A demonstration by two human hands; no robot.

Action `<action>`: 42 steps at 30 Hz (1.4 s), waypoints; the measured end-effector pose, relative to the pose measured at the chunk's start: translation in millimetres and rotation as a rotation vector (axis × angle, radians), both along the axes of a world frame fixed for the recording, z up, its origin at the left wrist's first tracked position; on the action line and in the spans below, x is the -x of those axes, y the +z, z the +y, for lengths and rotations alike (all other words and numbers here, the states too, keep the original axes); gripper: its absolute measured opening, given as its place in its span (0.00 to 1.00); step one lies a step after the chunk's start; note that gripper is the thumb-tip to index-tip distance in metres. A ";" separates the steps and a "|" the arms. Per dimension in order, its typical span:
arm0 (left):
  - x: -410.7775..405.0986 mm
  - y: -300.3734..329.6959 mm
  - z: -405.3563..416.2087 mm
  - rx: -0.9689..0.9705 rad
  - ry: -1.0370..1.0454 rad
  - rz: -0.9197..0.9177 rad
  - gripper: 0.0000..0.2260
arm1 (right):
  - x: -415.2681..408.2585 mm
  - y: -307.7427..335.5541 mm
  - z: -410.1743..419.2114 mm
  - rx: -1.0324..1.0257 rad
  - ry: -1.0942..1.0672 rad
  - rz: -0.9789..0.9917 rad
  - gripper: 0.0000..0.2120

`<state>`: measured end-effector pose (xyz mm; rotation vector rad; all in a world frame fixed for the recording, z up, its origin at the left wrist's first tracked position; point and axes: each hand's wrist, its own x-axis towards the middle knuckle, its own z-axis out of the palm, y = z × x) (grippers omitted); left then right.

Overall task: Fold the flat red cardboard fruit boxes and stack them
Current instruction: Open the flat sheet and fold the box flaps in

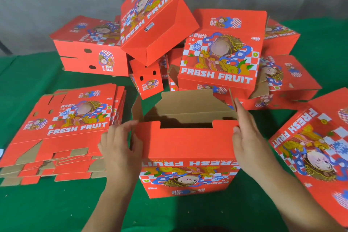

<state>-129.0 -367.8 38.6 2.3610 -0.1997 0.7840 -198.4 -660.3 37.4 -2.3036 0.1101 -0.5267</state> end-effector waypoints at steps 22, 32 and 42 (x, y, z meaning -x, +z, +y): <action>-48.7 8.5 -28.9 -0.261 -0.152 0.451 0.33 | 4.9 2.8 -17.3 0.140 0.225 0.431 0.26; -48.8 3.3 -14.8 -0.049 -0.461 0.527 0.24 | -30.0 16.0 -2.4 -0.273 -0.034 0.259 0.21; -56.6 12.2 -43.1 -0.512 -0.235 0.700 0.37 | -61.1 6.5 4.0 0.479 -0.018 0.664 0.43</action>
